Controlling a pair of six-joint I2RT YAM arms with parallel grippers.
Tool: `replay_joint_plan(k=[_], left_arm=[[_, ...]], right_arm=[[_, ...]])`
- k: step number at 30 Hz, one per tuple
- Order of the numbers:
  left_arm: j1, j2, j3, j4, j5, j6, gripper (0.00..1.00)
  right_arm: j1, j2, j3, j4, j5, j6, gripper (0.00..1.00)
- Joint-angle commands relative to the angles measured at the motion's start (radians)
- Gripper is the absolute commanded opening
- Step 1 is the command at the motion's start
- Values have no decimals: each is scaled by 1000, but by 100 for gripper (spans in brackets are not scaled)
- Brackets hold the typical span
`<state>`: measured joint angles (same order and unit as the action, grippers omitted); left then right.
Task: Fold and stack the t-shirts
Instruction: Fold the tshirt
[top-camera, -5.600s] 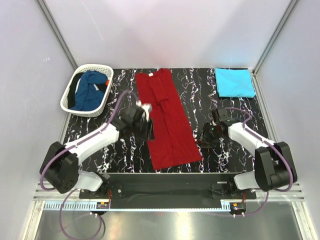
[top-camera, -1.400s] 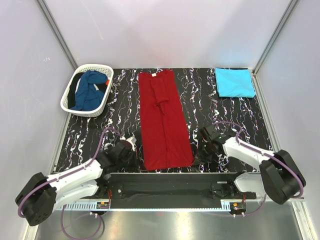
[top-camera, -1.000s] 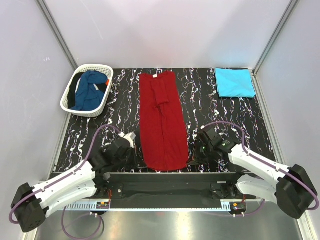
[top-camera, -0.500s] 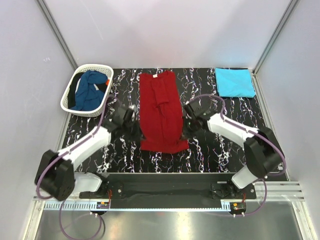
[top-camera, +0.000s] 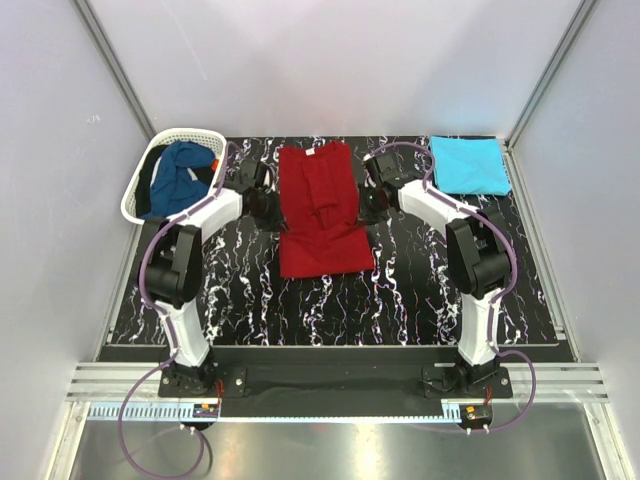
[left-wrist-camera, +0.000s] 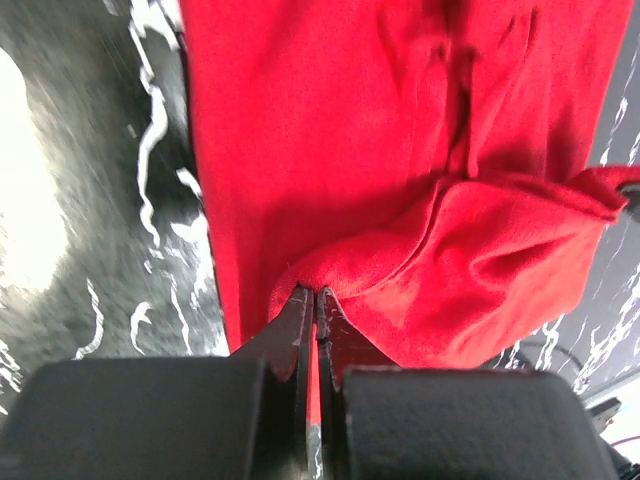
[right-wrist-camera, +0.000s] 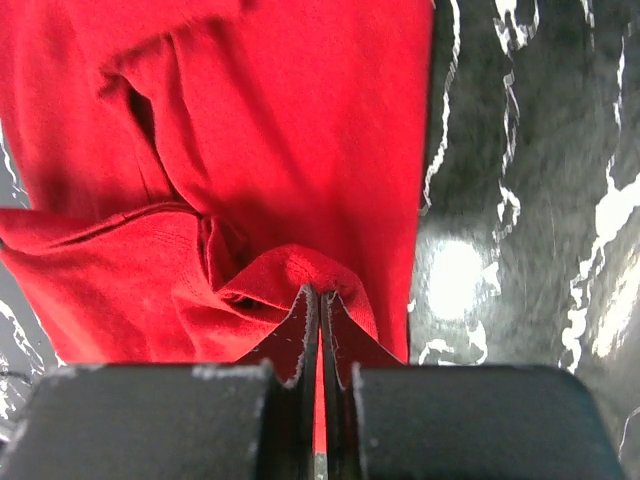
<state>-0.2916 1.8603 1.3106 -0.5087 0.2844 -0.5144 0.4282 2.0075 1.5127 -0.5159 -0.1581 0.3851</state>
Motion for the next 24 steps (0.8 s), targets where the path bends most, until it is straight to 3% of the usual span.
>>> replay_joint_plan(k=[1, 18, 24], left_arm=[[31, 25, 102, 7, 42, 30, 0], [72, 54, 222, -17, 30, 31, 0], [103, 99, 255, -21, 44, 25, 0]], right_arm=[[-5, -7, 83, 25, 15, -57, 0], [-86, 36, 179, -6, -29, -104, 0], [-109, 105, 268, -18, -142, -127, 0]])
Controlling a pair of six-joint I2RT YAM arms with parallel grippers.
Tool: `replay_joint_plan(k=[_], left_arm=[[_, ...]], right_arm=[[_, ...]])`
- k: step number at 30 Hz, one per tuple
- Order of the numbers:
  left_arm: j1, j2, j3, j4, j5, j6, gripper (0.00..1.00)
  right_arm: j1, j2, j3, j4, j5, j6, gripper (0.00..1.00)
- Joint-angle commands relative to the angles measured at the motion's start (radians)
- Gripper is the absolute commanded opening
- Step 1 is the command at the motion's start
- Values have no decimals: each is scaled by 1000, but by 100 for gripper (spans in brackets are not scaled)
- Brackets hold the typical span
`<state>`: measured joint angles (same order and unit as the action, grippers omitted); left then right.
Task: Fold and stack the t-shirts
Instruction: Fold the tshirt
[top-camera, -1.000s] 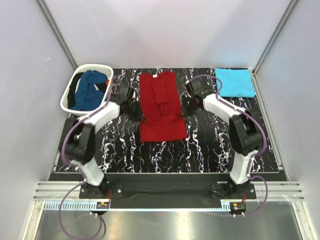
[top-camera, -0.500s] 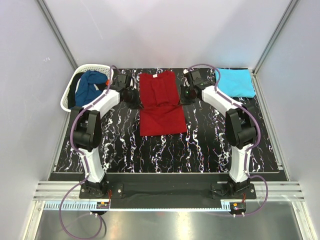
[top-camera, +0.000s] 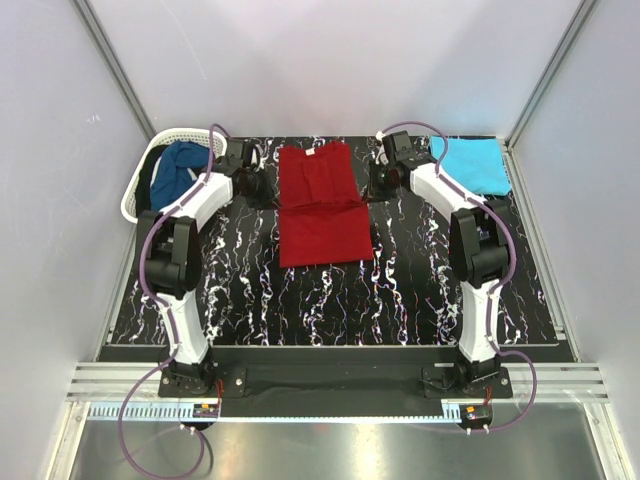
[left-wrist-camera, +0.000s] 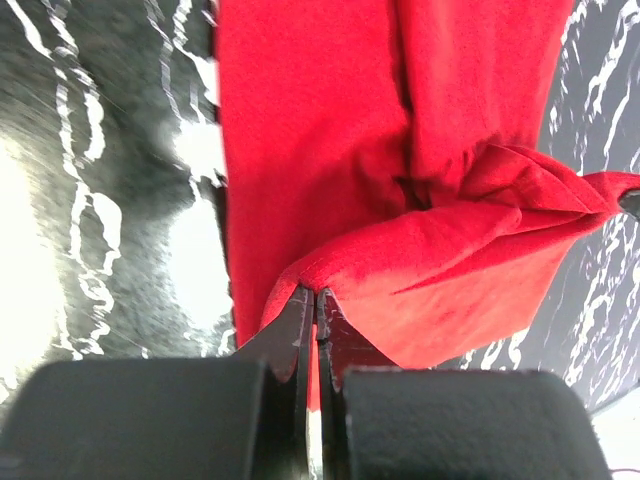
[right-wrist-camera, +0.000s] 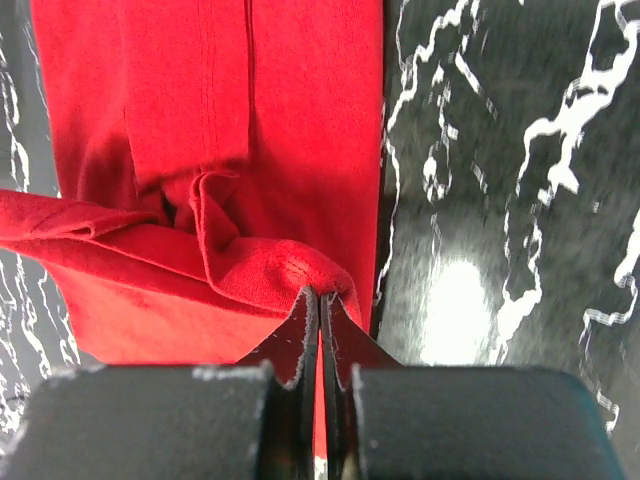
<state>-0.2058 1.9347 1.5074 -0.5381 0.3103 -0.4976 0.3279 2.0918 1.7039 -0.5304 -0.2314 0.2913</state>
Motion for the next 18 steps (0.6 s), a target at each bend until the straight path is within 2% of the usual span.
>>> replay_joint_plan(k=[1, 6, 8, 10, 13, 15, 16, 18], left_arm=[[22, 46, 68, 10, 27, 17, 0], [37, 113, 132, 12, 61, 21, 0], [42, 145, 152, 12, 78, 25, 0], [49, 173, 175, 12, 84, 27, 9], [60, 193, 191, 12, 89, 22, 11], [63, 199, 204, 12, 87, 22, 15], [66, 198, 211, 12, 87, 24, 22], [71, 188, 217, 10, 59, 30, 23]], right_arm=[[-9, 36, 85, -2, -74, -34, 0], [-10, 89, 152, -5, -88, -35, 0], [-12, 115, 177, -6, -89, -32, 3], [-16, 140, 191, -8, -94, -26, 6], [-21, 172, 224, -10, -101, -18, 9], [-20, 188, 253, -17, -108, -17, 13], [-23, 198, 263, -20, -105, -17, 16], [-23, 201, 281, -36, -95, -20, 23]])
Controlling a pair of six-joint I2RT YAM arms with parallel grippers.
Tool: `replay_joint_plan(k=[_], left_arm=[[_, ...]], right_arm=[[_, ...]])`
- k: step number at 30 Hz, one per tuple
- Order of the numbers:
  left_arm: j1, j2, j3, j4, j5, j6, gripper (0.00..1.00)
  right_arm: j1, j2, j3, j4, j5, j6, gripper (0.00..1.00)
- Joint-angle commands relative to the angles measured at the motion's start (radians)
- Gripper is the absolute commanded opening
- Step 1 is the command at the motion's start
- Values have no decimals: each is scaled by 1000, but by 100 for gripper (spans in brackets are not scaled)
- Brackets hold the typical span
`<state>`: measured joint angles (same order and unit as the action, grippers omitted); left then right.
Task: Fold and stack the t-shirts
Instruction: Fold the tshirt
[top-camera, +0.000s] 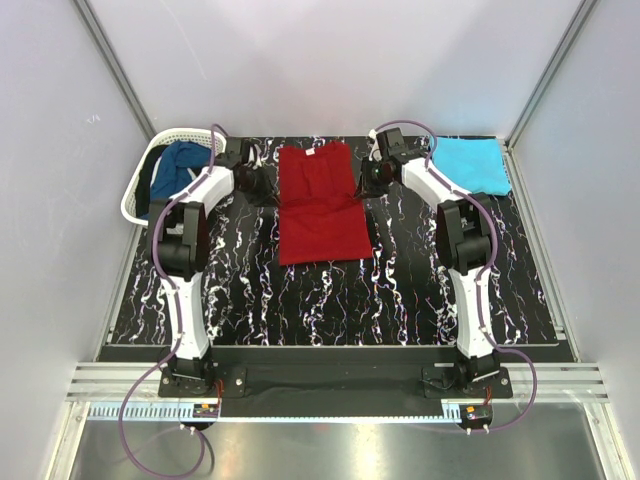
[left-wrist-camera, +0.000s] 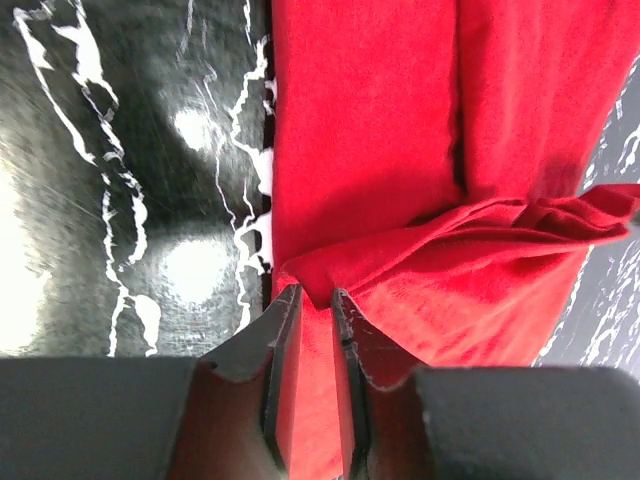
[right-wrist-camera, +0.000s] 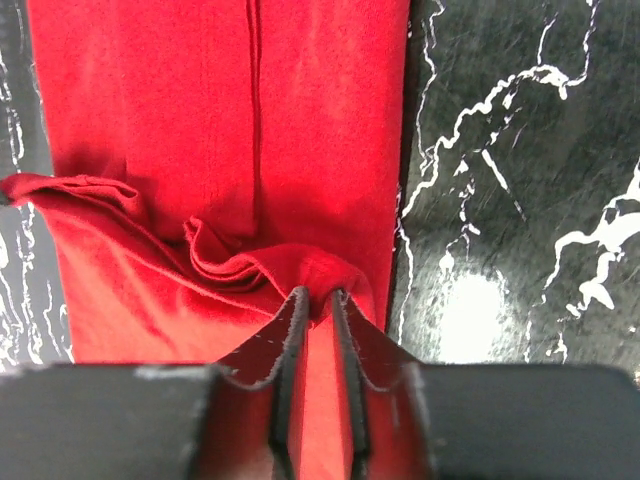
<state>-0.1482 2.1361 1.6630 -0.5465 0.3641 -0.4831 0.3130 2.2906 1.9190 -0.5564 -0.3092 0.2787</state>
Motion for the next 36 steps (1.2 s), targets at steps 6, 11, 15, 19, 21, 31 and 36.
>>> replay_joint_plan(k=[6, 11, 15, 19, 21, 31, 36], left_arm=[[6, -123, -3, -1, -192, 24, 24], [-31, -145, -64, 37, -104, 12, 23], [-50, -101, -82, 62, -71, 0, 23], [-50, -45, -71, 68, -57, 0, 24], [-50, -12, -57, 68, -62, 3, 24], [-19, 15, -92, 43, -218, -52, 21], [-13, -21, -63, 43, -183, -54, 21]], right_arm=[[-8, -69, 12, -48, 59, 28, 43], [-8, -118, -50, -21, 52, 50, 27], [-8, -99, -48, -13, 7, 59, 20], [-8, -40, -26, 1, -24, 57, 23], [-8, -13, 6, 4, -45, 53, 22], [-35, 76, 17, -30, 59, 112, 18], [-51, 34, -2, -40, 64, 114, 17]])
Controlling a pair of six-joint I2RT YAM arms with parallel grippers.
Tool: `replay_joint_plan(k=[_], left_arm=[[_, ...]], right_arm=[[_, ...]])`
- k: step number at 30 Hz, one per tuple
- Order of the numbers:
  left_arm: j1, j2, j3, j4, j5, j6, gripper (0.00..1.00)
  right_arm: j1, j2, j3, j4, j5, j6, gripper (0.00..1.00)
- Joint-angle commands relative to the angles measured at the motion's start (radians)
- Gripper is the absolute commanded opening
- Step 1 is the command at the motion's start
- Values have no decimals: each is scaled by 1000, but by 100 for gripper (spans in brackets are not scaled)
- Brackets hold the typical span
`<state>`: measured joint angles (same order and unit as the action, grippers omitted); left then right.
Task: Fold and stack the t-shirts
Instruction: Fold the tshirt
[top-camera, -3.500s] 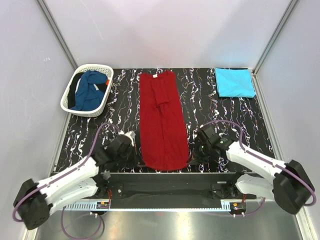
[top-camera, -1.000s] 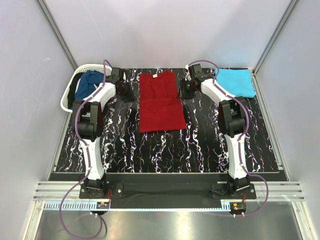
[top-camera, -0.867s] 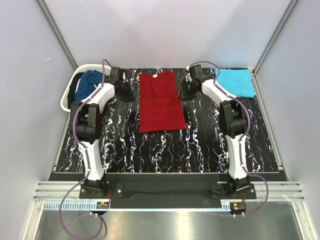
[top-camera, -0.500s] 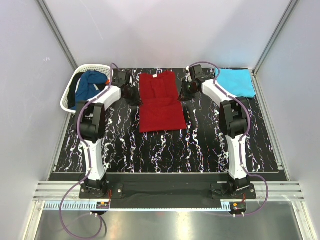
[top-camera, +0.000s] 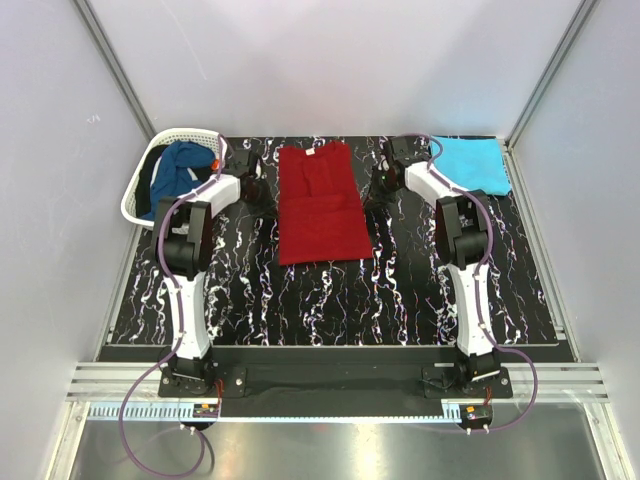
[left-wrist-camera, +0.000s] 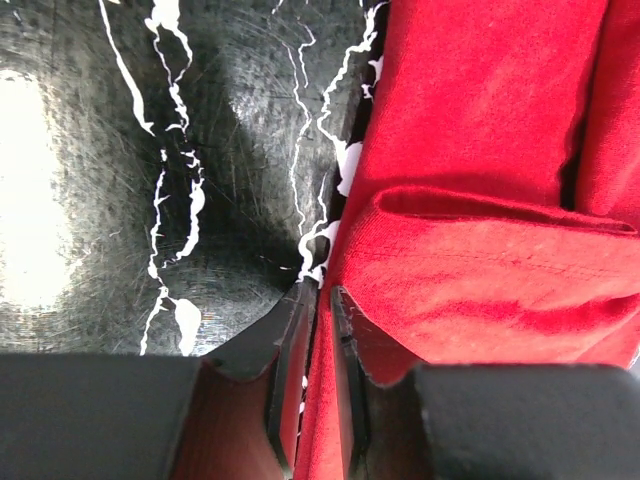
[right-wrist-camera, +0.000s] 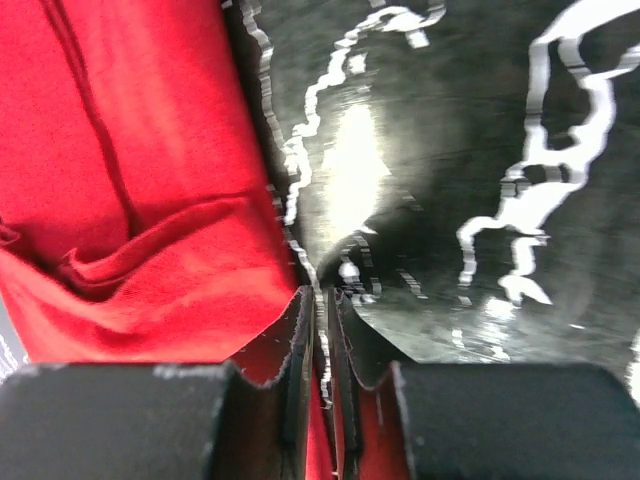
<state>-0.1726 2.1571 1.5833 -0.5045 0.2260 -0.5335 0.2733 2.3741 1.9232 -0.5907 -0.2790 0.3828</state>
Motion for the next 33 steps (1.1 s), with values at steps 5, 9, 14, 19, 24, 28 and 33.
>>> replay_joint_plan(k=[5, 9, 14, 19, 24, 28, 33], left_arm=[[12, -121, 63, -20, -14, 7, 25], [-5, -135, 95, -14, 45, 18, 26], [-24, -56, 153, -8, 121, 24, 25], [-24, 9, 176, -6, 105, 39, 25], [1, 92, 196, -29, 53, 27, 25], [5, 112, 182, -37, -36, 29, 25], [12, 132, 196, -51, -82, 40, 25]], right_arm=[[-11, -118, 52, -35, -70, -1, 20], [15, -118, 89, -14, -250, 1, 21], [63, -56, 141, 29, -435, -2, 20], [70, 71, 252, 45, -532, -5, 20], [29, 238, 342, 45, -563, -7, 21], [-6, 329, 437, 46, -578, 7, 20], [-13, 393, 549, 46, -580, 18, 20]])
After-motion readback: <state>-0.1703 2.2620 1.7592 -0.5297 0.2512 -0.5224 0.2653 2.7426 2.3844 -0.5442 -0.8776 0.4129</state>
